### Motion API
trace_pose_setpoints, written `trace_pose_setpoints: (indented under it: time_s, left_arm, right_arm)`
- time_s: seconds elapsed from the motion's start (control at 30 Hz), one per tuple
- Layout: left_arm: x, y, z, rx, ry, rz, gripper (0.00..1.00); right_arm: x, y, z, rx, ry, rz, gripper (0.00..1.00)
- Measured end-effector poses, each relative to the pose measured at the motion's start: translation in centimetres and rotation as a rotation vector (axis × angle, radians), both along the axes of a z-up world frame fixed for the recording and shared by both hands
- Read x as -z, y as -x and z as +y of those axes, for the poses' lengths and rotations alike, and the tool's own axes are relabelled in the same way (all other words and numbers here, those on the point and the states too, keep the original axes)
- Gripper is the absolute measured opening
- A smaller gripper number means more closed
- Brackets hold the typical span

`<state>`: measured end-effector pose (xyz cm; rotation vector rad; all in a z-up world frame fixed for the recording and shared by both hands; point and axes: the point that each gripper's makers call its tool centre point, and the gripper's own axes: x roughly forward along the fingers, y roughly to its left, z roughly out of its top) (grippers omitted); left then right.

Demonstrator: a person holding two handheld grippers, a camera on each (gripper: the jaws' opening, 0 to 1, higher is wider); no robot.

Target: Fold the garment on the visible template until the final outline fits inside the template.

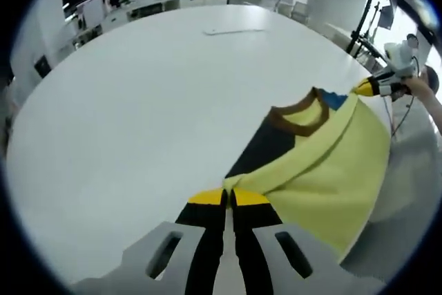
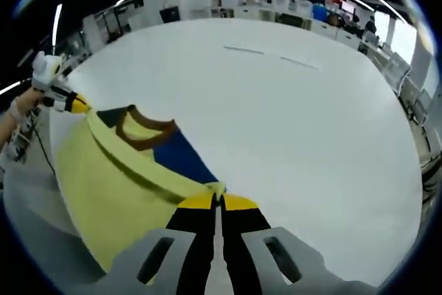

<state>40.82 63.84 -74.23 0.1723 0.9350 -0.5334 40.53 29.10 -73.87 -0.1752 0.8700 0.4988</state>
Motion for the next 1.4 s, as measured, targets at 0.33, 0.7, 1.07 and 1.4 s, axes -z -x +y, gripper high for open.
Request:
trace_pose_setpoints:
  time_s: [0.33, 0.7, 1.07, 1.4]
  left_arm:
    - [0.9, -0.3, 0.0, -0.010, -0.001, -0.001, 0.00]
    - [1.6, -0.4, 0.0, -0.015, -0.004, 0.004, 0.00]
    - [1.5, -0.3, 0.0, 0.008, -0.025, 0.010, 0.00]
    - [0.3, -0.4, 0.3, 0.013, -0.045, -0.011, 0.03]
  right_arm:
    - [1.2, -0.7, 0.0, 0.020, 0.006, 0.006, 0.03]
    - [2.1, -0.8, -0.1, 0.026, 0.007, 0.017, 0.03]
    - [2.0, -0.6, 0.2, -0.017, 0.023, -0.004, 0.03]
    - [1.3, -0.6, 0.2, -0.049, 0.043, -0.052, 0.07]
